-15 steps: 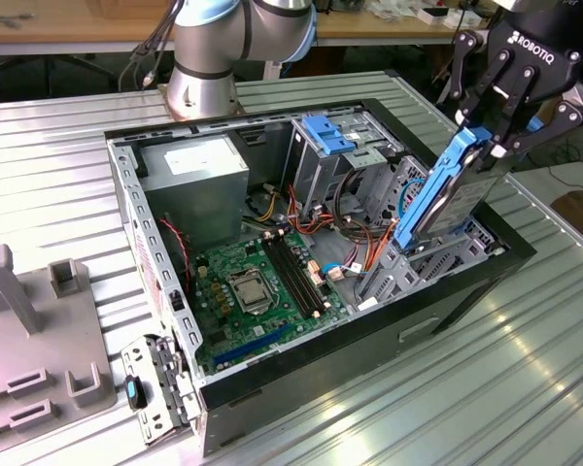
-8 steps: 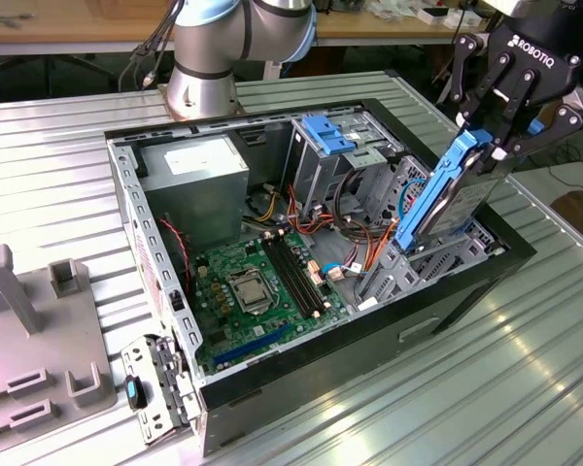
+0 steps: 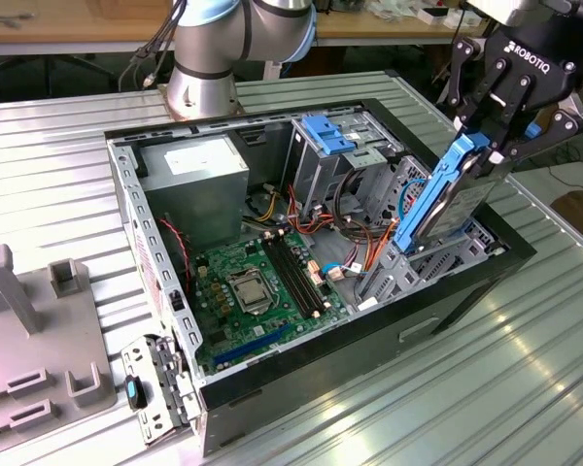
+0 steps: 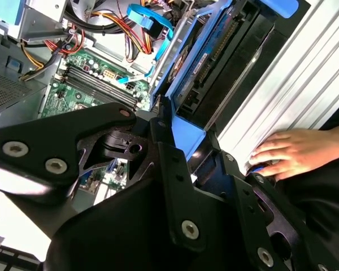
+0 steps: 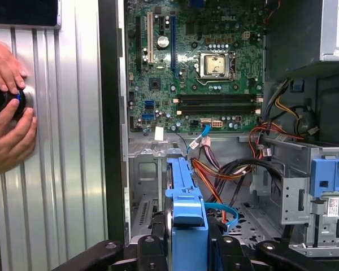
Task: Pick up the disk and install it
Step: 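Insert the disk into the insertion slot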
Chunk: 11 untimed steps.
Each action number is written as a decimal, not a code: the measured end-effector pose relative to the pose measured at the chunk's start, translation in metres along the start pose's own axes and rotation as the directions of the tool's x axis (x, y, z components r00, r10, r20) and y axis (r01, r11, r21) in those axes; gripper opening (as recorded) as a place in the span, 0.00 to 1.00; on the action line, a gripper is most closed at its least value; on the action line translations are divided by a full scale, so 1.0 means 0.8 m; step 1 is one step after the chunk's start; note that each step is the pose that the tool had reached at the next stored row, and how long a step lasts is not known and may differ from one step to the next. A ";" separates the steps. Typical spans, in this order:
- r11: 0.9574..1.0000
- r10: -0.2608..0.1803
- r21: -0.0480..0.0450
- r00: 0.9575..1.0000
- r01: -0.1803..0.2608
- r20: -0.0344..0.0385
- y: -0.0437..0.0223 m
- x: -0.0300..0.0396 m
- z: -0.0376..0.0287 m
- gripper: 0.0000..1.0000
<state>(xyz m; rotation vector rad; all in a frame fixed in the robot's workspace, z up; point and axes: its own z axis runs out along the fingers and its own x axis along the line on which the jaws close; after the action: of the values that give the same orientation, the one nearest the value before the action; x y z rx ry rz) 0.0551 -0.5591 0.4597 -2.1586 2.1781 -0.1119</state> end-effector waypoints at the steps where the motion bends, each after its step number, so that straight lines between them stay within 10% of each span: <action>1: 1.000 0.000 0.000 1.000 0.000 0.000 0.0002 0.0000 0.0005 0.37; 11: 1.000 -0.003 0.000 1.000 0.003 0.000 0.0013 0.0004 0.0100 0.37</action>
<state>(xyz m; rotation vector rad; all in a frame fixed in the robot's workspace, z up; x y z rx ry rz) 0.0549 -0.5594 0.4517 -2.1622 2.1744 -0.1115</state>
